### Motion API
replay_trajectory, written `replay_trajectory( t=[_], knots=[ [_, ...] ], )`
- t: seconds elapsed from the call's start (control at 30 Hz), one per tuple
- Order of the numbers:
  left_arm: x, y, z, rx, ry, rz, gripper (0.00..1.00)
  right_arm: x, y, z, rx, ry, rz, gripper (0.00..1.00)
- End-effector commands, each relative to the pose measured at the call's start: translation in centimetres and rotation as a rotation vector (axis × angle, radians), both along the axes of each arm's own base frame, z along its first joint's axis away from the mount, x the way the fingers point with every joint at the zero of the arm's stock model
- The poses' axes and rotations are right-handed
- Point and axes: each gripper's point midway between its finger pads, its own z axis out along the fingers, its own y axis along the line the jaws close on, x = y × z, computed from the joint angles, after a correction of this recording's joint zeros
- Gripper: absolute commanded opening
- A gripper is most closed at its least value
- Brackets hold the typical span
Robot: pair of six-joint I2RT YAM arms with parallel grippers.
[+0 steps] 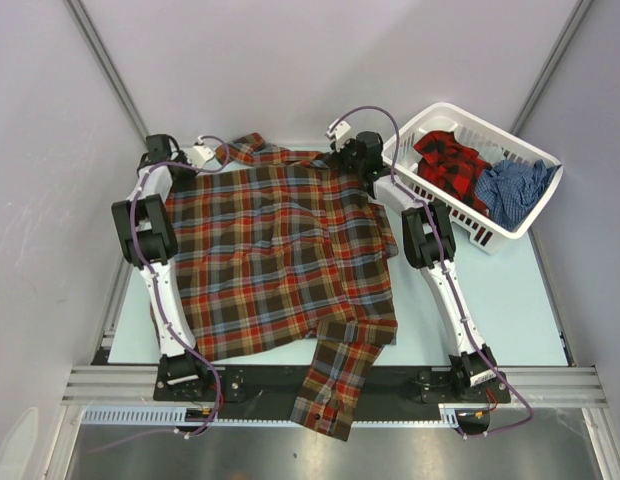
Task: Fold and stack the long sleeve shirts
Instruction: Fold the shirt
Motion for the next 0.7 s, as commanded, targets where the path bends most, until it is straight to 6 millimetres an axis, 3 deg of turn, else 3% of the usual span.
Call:
replay_trajectory(
  t=[0.0, 0.07, 0.1, 0.2, 0.23, 0.33, 0.4, 0.43, 0.5, 0.57, 0.63, 0.67],
  knots=[
    [0.8, -0.4, 4.9, 0.023, -0.098, -0.036, 0.00, 0.5, 0.1, 8.3, 0.083, -0.136, -0.013, 0.00],
    [0.5, -0.6, 5.8, 0.020, -0.112, -0.040, 0.00, 0.2, 0.0, 9.3, 0.112, -0.135, -0.016, 0.00],
    [0.1, -0.7, 6.8, 0.021, -0.129, -0.042, 0.00, 0.1, -0.4, 10.9, 0.129, -0.146, -0.020, 0.00],
    [-0.7, -0.6, 7.9, 0.012, -0.157, -0.036, 0.00, -0.6, -0.7, 12.0, 0.167, -0.115, -0.015, 0.00],
    [-0.9, -0.7, 9.5, 0.014, -0.182, -0.035, 0.00, -1.1, -0.7, 12.9, 0.175, -0.109, -0.010, 0.00],
    [-2.0, -0.6, 10.8, 0.008, -0.196, -0.037, 0.00, -2.2, -0.9, 14.7, 0.186, -0.111, 0.009, 0.00],
    [-3.0, -0.9, 10.6, 0.002, -0.184, -0.045, 0.00, -3.0, -0.9, 14.4, 0.181, -0.088, 0.023, 0.00],
    [-3.3, -1.0, 11.6, 0.006, -0.199, -0.048, 0.00, -3.4, -1.2, 15.7, 0.185, -0.098, 0.024, 0.00],
    [-4.2, -1.2, 11.3, -0.001, -0.189, -0.058, 0.00, -4.2, -1.4, 15.2, 0.179, -0.073, 0.029, 0.00],
    [-5.0, -1.4, 12.8, 0.010, -0.216, -0.066, 0.00, -5.2, -1.7, 16.8, 0.186, -0.078, 0.040, 0.00],
    [-6.2, -1.6, 12.5, 0.014, -0.204, -0.082, 0.00, -6.1, -2.1, 16.3, 0.185, -0.044, 0.049, 0.00],
    [-7.1, -1.8, 13.1, 0.017, -0.208, -0.089, 0.00, -6.9, -2.1, 17.7, 0.189, -0.054, 0.060, 0.00]
  ],
)
